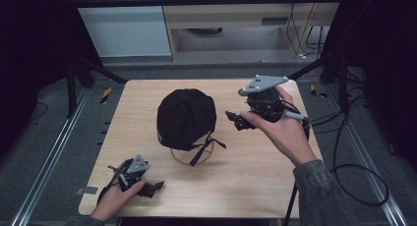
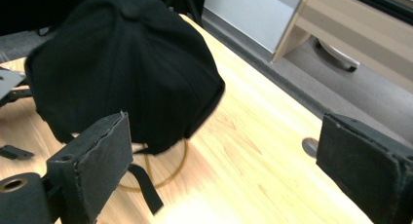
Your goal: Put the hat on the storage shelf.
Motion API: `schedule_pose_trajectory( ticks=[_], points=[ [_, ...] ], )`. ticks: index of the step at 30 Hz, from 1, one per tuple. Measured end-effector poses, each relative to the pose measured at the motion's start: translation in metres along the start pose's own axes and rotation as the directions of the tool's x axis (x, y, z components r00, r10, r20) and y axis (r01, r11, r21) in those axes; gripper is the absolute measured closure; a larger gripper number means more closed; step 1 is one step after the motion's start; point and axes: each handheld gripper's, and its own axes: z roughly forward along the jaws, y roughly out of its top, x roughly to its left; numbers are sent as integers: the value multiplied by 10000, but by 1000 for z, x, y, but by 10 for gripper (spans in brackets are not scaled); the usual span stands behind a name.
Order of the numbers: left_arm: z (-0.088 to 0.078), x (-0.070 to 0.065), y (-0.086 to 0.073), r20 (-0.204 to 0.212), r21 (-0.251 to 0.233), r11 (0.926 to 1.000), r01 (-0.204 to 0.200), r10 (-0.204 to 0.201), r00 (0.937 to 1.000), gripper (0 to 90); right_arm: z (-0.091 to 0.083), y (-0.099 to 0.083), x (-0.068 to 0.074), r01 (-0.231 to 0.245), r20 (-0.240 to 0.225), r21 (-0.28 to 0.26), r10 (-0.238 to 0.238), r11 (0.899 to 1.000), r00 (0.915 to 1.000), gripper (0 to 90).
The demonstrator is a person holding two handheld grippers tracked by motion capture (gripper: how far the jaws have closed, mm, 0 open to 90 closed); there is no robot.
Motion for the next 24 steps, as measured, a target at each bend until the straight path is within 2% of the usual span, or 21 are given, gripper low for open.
schedule_pose_trajectory(
  ticks=[11, 24],
  points=[
    [0, 0, 0, 7, 28, 10000, -4, 4, 10000, 0, -18, -45, -12, -413, 618, 58, 409, 9991, 9973, 104],
    [0, 0, 0, 6, 31, 10000, -3, 3, 10000, 0, -26, -86, -14, -638, 1093, -40, 639, 9980, 9919, 144]
  ],
)
